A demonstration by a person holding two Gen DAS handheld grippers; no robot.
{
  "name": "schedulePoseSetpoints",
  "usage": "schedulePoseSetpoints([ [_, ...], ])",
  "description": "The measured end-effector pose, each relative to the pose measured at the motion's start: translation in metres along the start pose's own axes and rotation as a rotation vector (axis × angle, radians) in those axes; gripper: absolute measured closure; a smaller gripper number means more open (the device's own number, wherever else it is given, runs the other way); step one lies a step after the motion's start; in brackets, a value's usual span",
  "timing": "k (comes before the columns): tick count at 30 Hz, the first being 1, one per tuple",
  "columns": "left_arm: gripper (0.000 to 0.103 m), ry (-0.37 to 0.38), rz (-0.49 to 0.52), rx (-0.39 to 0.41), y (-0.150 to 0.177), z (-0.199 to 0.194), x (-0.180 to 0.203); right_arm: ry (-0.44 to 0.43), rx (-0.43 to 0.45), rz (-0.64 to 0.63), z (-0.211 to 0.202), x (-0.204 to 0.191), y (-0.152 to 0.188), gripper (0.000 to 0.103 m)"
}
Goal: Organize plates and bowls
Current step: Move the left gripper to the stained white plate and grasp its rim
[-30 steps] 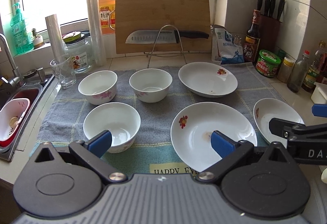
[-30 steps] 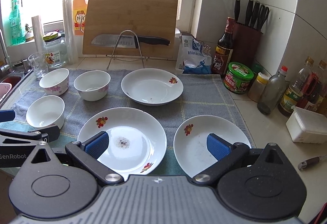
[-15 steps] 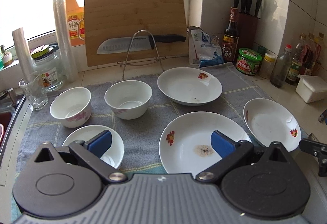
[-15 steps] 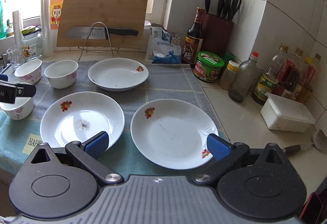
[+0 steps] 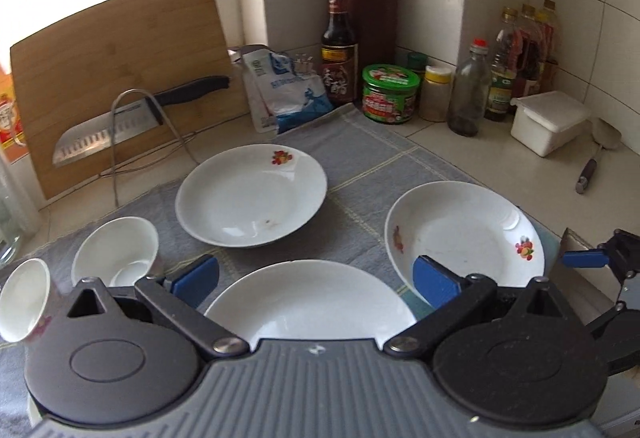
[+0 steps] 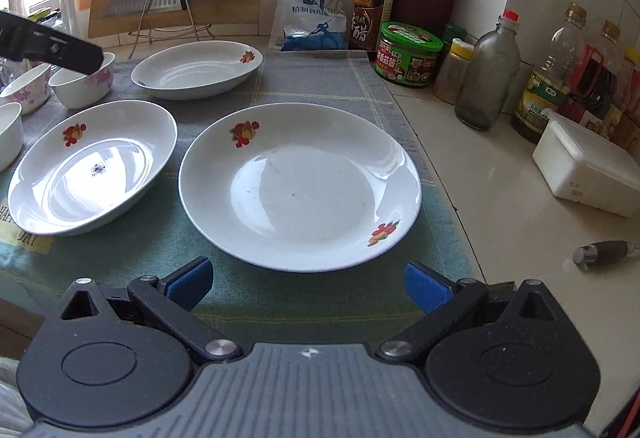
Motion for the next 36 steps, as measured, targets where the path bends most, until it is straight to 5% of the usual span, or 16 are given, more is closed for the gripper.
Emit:
schedulePoseSetpoints([
  [15,0.001,0.269,0.079,-0.114,-0.032,0.085,0.061,-0.143,0.004,-0.050,0.038,0.017,0.002,0.000],
  [24,0.003,0.309,0.180,-0.194,-0.039,0.130,0.080,-0.170,0.087,-0.075,0.037,0.020,0.007,0.000],
  [36,0.012,0.381,0.294,-0.327,-0.039,0.169,0.093,-0.196,0.088,-0.098,0.040,0.021,0.004,0.000],
])
Point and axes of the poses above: each gripper's, at about its wrist camera, not at the fingertips, and z roughly the way its jaws point, x to its right, y to its underside, the point moved 6 cm from there along z, roughly the way its jaws point, and after that the axes turned 1 degree about -y, right-handed, at the moved point
